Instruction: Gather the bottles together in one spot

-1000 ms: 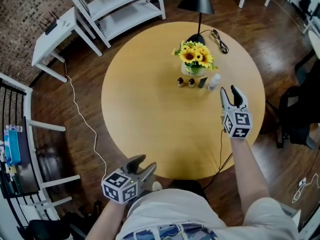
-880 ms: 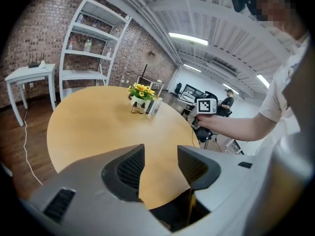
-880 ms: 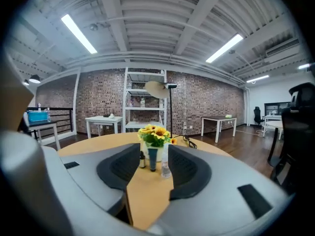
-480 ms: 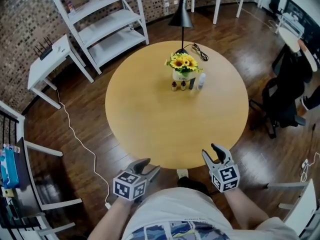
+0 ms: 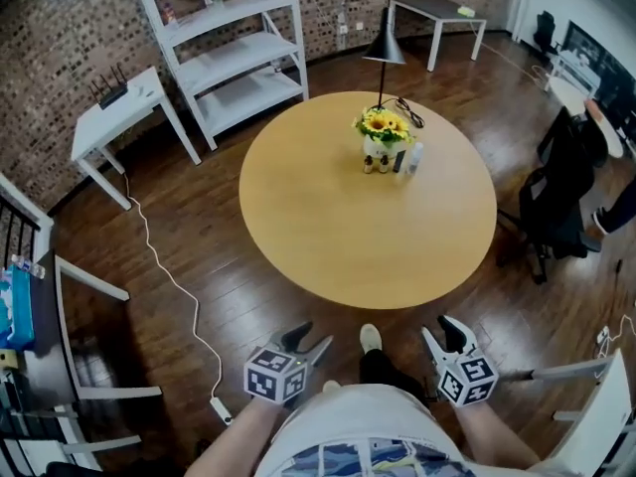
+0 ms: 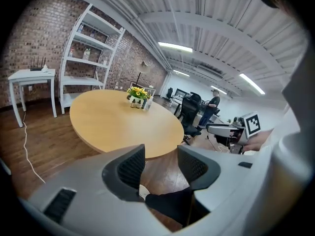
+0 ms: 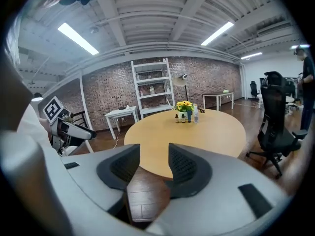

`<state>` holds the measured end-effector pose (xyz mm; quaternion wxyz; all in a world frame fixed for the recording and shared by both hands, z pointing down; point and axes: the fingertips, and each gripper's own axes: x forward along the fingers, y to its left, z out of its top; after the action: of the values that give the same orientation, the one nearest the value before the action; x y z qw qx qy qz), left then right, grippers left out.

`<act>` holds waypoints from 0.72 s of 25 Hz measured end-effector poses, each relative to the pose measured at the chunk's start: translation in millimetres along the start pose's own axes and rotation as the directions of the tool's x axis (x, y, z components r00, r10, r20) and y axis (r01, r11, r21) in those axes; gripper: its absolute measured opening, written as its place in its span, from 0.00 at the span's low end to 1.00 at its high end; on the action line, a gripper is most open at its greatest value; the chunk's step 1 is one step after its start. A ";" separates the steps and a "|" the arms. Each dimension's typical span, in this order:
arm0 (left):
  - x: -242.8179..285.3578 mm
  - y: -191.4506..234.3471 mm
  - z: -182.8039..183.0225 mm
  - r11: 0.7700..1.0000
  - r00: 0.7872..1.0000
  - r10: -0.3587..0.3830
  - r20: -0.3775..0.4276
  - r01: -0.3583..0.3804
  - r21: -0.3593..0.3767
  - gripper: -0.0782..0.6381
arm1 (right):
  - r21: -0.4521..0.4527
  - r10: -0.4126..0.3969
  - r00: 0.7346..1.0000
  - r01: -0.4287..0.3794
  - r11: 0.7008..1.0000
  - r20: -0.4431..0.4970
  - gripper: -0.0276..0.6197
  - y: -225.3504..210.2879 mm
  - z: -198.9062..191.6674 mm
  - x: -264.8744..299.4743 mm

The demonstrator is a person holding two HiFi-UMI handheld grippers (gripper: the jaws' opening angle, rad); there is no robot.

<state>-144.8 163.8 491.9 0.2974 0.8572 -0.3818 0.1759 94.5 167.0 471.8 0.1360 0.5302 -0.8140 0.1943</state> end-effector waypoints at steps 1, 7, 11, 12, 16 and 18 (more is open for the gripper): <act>-1.8 -3.6 -4.4 1.000 1.000 0.000 0.004 0.000 0.001 0.41 | -0.001 -0.007 1.000 0.007 1.000 -0.012 0.36 2.0 -5.5 -8.3; -36.1 -3.6 -11.2 0.999 1.000 0.018 0.024 -0.019 0.039 0.41 | 0.000 -0.025 0.998 0.025 1.000 -0.052 0.36 36.6 -21.0 -28.8; -43.7 -9.8 -16.2 0.998 0.999 -0.024 0.024 0.022 0.052 0.41 | -0.007 -0.068 0.997 0.068 0.998 -0.030 0.36 42.5 -16.7 -41.6; -52.4 -4.4 -18.0 0.998 0.999 -0.023 0.025 0.022 0.057 0.41 | -0.009 -0.070 0.997 0.070 0.998 -0.023 0.36 50.5 -16.6 -39.0; -72.7 13.7 -14.0 0.999 0.999 0.016 0.043 -0.018 0.045 0.41 | -0.023 -0.039 0.999 0.039 0.999 -0.014 0.36 66.8 -9.0 -22.0; -66.4 8.2 -10.2 0.999 0.999 0.018 0.044 -0.020 0.041 0.41 | -0.040 -0.036 0.999 0.035 0.999 -0.011 0.36 61.2 -2.2 -26.0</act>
<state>-194.7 202.5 467.6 0.2693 0.8632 -0.3928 0.1678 48.8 211.3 452.1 0.1546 0.5407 -0.8074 0.1785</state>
